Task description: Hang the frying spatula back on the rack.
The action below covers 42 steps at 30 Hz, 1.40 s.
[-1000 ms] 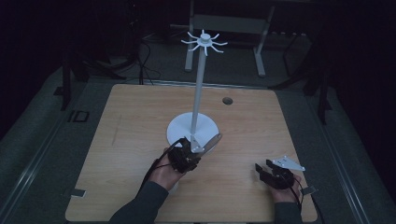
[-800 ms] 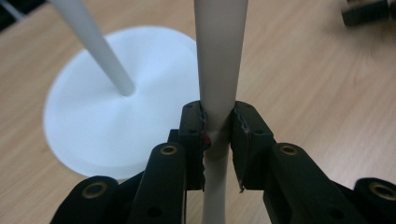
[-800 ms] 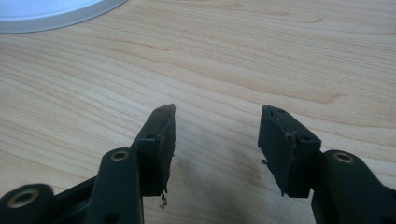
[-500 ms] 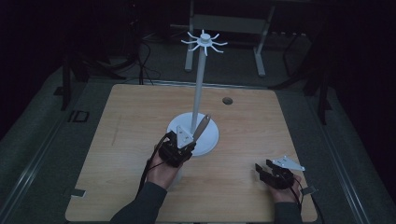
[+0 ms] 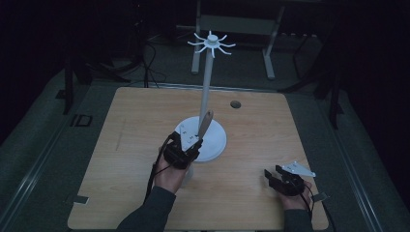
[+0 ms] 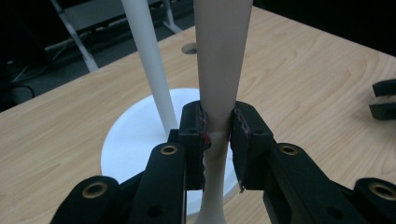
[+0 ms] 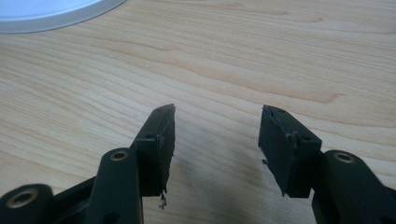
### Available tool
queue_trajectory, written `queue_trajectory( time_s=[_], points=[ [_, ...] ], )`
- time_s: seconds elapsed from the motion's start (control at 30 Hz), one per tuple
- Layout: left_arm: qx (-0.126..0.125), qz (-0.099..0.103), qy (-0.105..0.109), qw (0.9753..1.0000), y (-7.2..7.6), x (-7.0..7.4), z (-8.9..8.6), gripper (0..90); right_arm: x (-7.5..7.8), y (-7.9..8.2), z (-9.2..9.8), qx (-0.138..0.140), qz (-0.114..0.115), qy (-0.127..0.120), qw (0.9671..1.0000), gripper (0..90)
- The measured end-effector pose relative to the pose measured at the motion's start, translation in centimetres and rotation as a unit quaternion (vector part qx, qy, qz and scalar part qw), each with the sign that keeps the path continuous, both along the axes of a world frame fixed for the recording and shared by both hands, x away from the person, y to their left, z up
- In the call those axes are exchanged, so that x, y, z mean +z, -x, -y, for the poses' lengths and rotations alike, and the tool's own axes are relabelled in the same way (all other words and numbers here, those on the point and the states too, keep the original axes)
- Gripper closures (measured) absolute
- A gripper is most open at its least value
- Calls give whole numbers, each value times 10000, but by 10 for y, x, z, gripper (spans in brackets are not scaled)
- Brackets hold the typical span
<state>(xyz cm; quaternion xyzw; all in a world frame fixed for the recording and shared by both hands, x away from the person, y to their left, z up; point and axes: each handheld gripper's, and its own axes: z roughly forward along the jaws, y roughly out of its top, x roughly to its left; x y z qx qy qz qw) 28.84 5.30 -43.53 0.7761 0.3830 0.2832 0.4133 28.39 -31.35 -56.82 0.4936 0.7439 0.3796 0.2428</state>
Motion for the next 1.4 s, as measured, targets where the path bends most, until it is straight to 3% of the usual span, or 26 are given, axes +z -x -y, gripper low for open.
queue_trajectory(
  time_s=[0.33,0.67,1.4],
  points=[
    [217,286,304,9989,-1,3,4,755,0,0,0,-2,-2,-4,10000,458],
    [327,503,463,9971,-1,6,1,755,0,0,0,-3,0,-3,10000,458],
    [382,787,581,9945,-6,24,4,755,0,0,0,10,-6,-5,10000,458]
  ],
)
